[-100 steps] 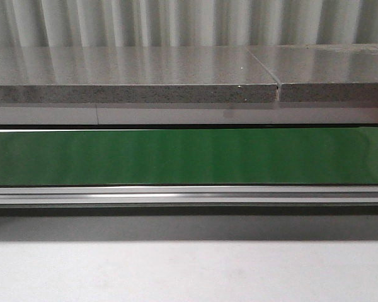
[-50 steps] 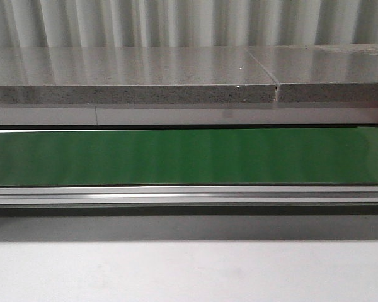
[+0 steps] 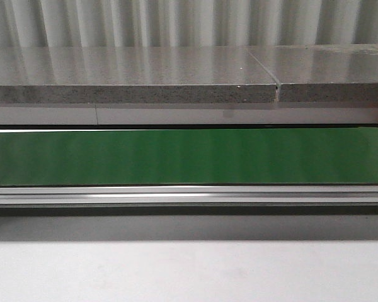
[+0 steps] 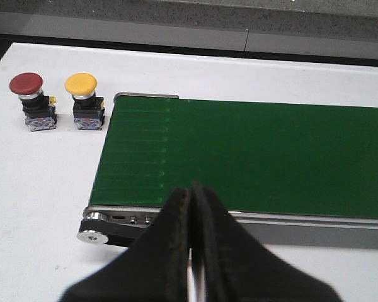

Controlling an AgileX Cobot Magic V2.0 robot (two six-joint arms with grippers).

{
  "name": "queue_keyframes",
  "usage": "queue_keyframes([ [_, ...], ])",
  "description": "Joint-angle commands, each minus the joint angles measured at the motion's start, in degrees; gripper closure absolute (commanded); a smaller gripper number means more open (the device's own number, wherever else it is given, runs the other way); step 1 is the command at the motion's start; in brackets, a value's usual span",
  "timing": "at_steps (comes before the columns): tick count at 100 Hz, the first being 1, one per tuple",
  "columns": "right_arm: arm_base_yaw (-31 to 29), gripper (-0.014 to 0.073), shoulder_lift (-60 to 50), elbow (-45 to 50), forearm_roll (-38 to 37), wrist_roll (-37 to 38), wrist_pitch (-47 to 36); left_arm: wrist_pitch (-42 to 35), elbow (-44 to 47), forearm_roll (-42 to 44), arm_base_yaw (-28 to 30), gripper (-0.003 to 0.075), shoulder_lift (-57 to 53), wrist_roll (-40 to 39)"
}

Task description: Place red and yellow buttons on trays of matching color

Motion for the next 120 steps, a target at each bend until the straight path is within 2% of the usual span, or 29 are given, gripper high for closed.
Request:
queue_keyframes([
  [1,1.8,0.0011,-6.7,2.9,1.0,-1.1,-3.5,-4.0,-1.6,-0.7,-0.4,0.074,0.1,0.1],
  [16,4.3,0.0011,-14.0,12.5,1.0,-1.9,-6.7,-4.0,-1.6,-0.7,-0.4,0.074,0.1,0.1],
  [35,4.3,0.0011,-26.2,27.6,1.0,-2.1,-10.9,-4.0,-1.6,-0.7,-0.4,0.074,0.1,0.1],
  [68,4.3,0.0011,-47.2,49.5,1.0,-2.3,-12.8,-4.0,-1.6,-0.7,-0.4,0.074,0.1,0.1],
  [87,4.3,0.0012,-55.4,56.4,2.5,-2.3,-11.5,-4.0,-1.6,-0.7,-0.4,0.074,0.1,0.1],
  [110,4.3,0.0012,-60.8,59.4,2.5,-2.3,-10.5,-4.0,-1.6,-0.7,-0.4,0.074,0.1,0.1],
  [120,4.3,0.0064,-60.9,59.4,2.5,-2.3,-10.6,-4.0,-1.6,-0.7,-0.4,0.074,0.1,0.1],
])
